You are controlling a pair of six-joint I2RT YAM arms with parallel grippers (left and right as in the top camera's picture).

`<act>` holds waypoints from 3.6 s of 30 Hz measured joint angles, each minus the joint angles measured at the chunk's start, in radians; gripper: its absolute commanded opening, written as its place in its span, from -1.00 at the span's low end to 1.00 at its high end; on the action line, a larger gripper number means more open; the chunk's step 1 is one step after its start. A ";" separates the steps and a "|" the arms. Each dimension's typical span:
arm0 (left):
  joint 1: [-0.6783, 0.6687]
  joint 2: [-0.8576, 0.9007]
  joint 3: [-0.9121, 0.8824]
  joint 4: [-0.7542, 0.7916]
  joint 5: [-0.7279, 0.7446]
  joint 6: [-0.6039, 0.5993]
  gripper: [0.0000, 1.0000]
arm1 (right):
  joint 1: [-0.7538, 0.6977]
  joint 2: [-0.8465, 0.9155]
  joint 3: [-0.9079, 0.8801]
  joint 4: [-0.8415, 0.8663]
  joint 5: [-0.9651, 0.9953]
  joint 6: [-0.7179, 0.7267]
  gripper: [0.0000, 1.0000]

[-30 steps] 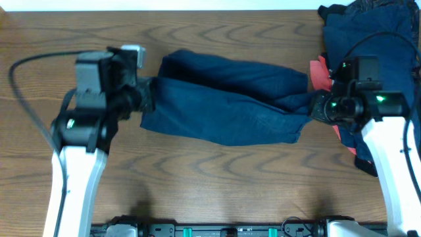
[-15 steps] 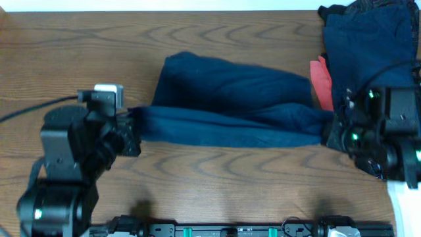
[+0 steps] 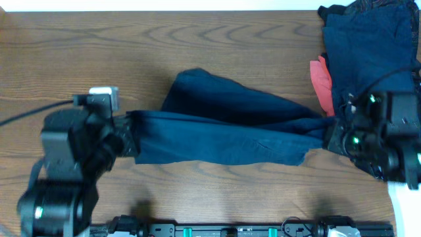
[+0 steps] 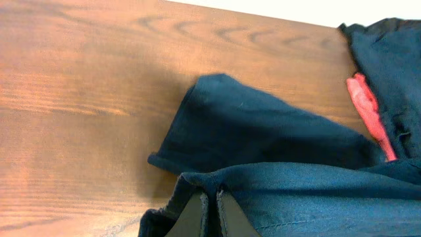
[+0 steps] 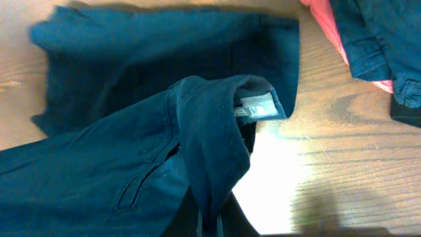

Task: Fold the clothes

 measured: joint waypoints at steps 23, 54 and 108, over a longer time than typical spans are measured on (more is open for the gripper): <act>-0.007 0.805 0.000 0.478 0.000 0.000 -0.69 | 0.000 0.669 0.000 0.369 0.050 0.000 -0.92; 0.001 0.875 0.000 0.318 -0.039 0.285 0.96 | -0.003 0.460 0.037 0.267 0.010 -0.150 0.99; -0.119 1.068 0.019 0.284 0.012 0.282 0.97 | -0.003 0.495 -0.560 1.018 -0.109 -0.019 0.52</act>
